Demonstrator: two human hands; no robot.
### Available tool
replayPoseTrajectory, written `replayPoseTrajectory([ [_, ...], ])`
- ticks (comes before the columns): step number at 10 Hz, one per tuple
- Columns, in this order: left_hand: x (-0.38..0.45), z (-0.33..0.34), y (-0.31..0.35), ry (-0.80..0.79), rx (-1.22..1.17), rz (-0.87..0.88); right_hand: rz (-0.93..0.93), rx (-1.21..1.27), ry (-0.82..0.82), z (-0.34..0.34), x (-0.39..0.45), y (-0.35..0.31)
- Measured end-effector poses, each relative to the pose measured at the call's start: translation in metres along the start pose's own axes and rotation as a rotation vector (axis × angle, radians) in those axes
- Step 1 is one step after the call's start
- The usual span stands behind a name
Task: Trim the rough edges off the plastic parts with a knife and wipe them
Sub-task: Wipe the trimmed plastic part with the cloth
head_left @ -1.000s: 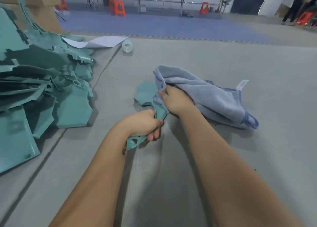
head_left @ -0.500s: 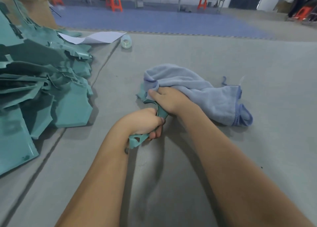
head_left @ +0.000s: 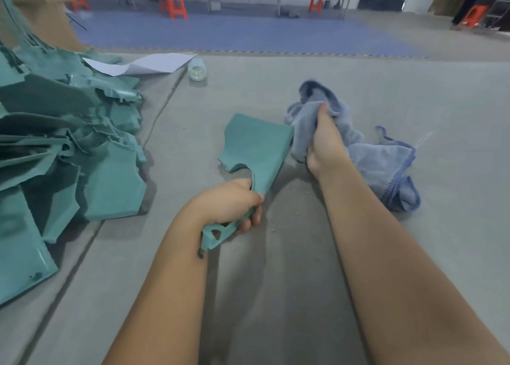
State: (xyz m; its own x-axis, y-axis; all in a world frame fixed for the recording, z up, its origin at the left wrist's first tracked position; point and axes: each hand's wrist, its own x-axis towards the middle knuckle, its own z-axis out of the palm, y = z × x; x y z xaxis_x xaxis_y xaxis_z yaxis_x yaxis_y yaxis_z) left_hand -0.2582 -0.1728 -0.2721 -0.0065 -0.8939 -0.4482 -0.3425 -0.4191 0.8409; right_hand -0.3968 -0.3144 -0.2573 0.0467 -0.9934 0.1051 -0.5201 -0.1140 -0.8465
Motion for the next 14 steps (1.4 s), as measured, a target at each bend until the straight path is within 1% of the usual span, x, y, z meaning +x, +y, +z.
replayPoseTrajectory([
  [1, 0.004, 0.0, 0.0, 0.068, -0.107, 0.071, 0.186, 1.165, -0.036, -0.032, -0.02, -0.005],
  [2, 0.008, 0.003, 0.002, 0.236, -0.175, 0.161, 0.182, 1.112, -0.014, -0.023, -0.034, -0.006],
  [3, 0.008, 0.01, 0.004, 0.335, -0.231, 0.27, 0.289, 1.429, -0.337, -0.018, -0.053, 0.002],
  [4, 0.009, 0.024, 0.006, 0.36, -0.208, 0.369, 0.197, 1.166, -0.45, 0.006, -0.079, 0.001],
  [5, 0.006, 0.034, 0.006, 0.346, -0.123, 0.404, 0.031, 1.023, -0.35, 0.025, -0.088, 0.003],
  [6, 0.003, 0.033, 0.004, 0.346, 0.112, 0.472, 0.023, 1.098, -0.202, 0.019, -0.08, 0.0],
  [7, 0.006, 0.024, 0.001, 0.393, 0.389, 0.526, 0.001, 1.102, -0.163, -0.002, -0.067, 0.005],
  [8, 0.007, 0.017, -0.002, 0.348, 0.437, 0.513, -0.019, 1.139, -0.072, -0.018, -0.059, 0.01],
  [9, 0.007, 0.013, -0.004, 0.328, 0.463, 0.485, 0.023, 1.218, 0.014, -0.029, -0.056, 0.011],
  [10, 0.006, 0.008, -0.006, 0.318, 0.503, 0.468, 0.058, 1.281, 0.055, -0.031, -0.057, 0.015],
  [11, 0.002, 0.004, -0.007, 0.324, 0.507, 0.458, 0.102, 1.264, 0.143, -0.031, -0.059, 0.016],
  [12, -0.002, -0.002, -0.01, 0.363, 0.555, 0.412, 0.168, 1.246, 0.315, -0.038, -0.057, 0.014],
  [13, -0.006, -0.013, -0.014, 0.437, 0.683, 0.328, 0.33, 1.294, 0.347, -0.052, -0.05, 0.016],
  [14, -0.011, -0.015, -0.013, 0.432, 0.769, 0.312, 0.168, 1.331, 0.164, -0.059, -0.05, 0.014],
])
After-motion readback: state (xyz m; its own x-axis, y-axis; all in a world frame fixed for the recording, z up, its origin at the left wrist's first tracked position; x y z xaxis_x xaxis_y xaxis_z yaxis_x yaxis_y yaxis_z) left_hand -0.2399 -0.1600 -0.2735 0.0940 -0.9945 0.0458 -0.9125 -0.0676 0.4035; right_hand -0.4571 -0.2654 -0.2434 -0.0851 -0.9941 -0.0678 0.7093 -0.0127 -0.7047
